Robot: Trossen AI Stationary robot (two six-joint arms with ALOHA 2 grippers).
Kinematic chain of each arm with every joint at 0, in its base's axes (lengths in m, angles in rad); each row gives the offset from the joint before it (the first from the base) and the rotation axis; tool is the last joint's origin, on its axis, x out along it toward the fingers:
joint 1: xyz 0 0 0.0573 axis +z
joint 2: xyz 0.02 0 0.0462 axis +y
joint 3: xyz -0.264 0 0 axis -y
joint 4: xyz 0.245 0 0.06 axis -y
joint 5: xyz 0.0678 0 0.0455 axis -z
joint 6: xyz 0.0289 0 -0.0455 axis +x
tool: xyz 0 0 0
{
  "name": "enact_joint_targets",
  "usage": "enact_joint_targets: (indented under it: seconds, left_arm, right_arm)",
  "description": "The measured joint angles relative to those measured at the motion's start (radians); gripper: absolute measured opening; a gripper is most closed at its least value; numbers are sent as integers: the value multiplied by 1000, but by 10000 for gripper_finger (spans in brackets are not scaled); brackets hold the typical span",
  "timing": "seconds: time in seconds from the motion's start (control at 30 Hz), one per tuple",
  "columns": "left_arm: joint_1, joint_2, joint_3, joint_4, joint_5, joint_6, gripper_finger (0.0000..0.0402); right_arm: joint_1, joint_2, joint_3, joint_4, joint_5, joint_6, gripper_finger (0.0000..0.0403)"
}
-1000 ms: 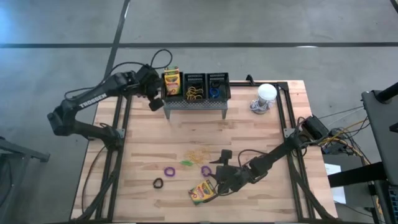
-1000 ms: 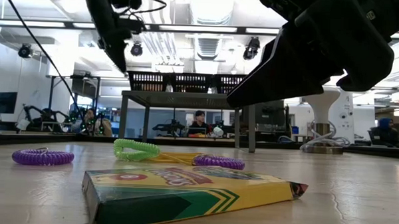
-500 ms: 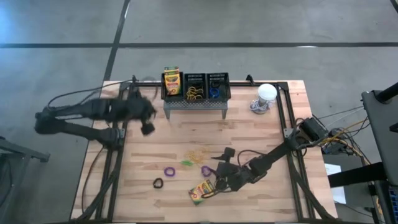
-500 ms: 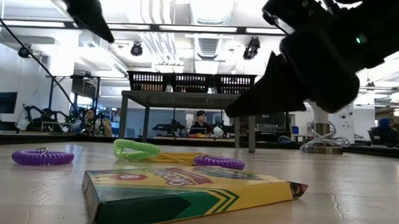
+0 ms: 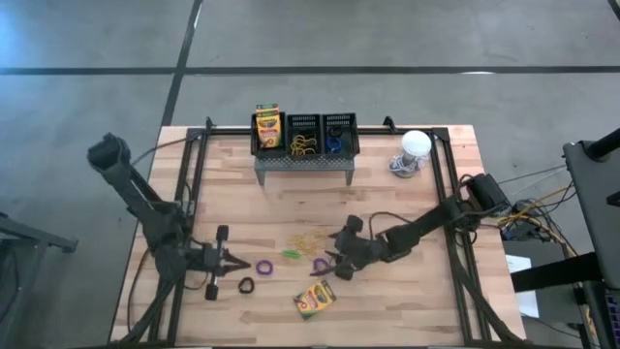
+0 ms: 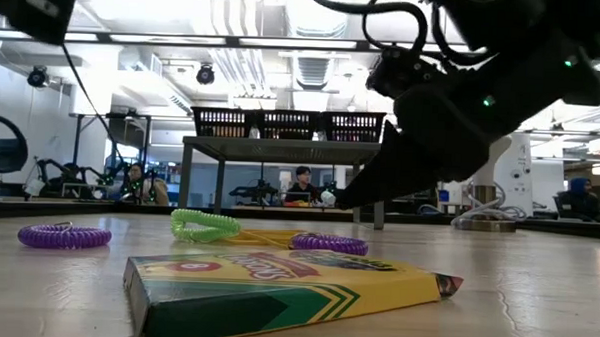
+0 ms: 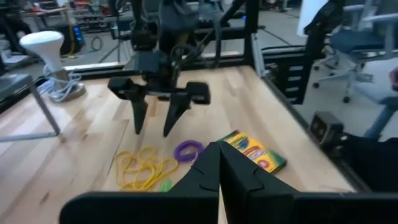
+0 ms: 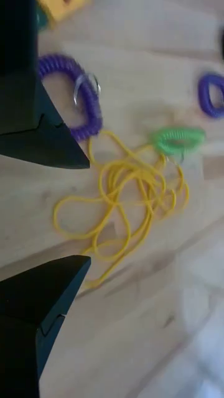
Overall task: Pick & Place Office Desk Supplies
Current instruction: Put the yellow rubber band in the middle black bin on the shelf
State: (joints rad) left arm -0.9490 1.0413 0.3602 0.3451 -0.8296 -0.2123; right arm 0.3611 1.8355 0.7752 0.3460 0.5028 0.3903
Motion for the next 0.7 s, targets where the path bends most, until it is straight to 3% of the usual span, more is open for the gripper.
enact_joint_targets:
  seconds: [0.1, 0.23, 0.4, 0.53, 0.7]
  left_arm:
    - [4, 78, -23, 81, -9, 0, 3]
    - [34, 172, -14, 106, -10, 0, 3]
    - [77, 264, 11, 162, -9, 0, 3]
    - [113, 323, 35, 191, -10, 3, 3]
    - [150, 373, 64, 191, -9, 3, 5]
  right_arm:
    - [-33, 17, 1, 24, -63, -37, 234]
    - [-68, 59, 2, 28, -67, -27, 233]
    - [-98, 96, 10, 39, -109, -32, 208]
    - [-105, 120, 29, 48, -139, -49, 163]
    - [-101, 92, 60, -25, -164, -78, 73]
